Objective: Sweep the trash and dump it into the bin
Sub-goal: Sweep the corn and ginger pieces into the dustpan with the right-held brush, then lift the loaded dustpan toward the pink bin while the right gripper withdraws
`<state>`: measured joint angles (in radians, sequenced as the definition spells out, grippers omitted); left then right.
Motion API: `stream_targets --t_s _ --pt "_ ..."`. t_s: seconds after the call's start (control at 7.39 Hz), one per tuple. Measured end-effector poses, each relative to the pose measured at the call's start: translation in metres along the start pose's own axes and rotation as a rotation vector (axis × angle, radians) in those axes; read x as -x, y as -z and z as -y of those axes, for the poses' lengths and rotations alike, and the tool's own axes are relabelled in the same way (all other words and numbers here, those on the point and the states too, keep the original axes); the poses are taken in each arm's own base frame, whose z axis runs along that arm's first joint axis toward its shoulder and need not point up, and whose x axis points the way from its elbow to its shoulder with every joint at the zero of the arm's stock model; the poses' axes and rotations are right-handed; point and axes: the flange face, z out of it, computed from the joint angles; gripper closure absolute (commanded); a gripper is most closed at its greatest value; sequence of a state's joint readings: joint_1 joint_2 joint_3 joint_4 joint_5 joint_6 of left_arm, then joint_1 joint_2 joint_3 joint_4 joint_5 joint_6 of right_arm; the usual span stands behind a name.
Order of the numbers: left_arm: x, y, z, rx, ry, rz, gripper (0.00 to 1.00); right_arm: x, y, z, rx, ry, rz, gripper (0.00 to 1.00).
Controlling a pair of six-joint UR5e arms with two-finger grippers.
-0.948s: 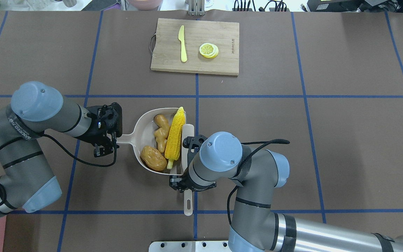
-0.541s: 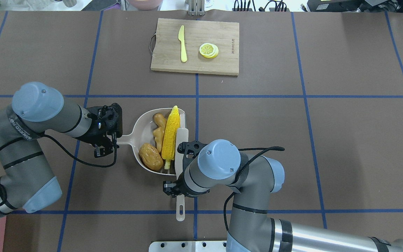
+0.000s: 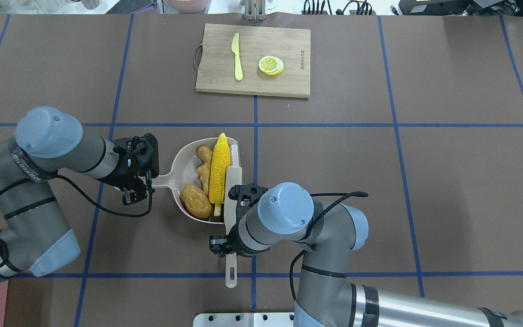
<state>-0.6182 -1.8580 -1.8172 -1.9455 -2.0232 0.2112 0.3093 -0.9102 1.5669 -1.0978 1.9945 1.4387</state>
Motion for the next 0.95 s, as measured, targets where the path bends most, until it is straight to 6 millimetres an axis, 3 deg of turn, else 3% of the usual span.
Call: stream_targets --t_s 0.54,0.95 --pt "-0.002 0.005 0.004 -0.013 -0.004 0.001 1.0 -0.033 0.058 0.045 0.081 -0.053 0.007 1.0" --pt "-0.004 0.01 0.007 -0.028 -0.002 0.004 1.0 -0.051 0.098 0.057 0.083 -0.072 -0.027 1.0"
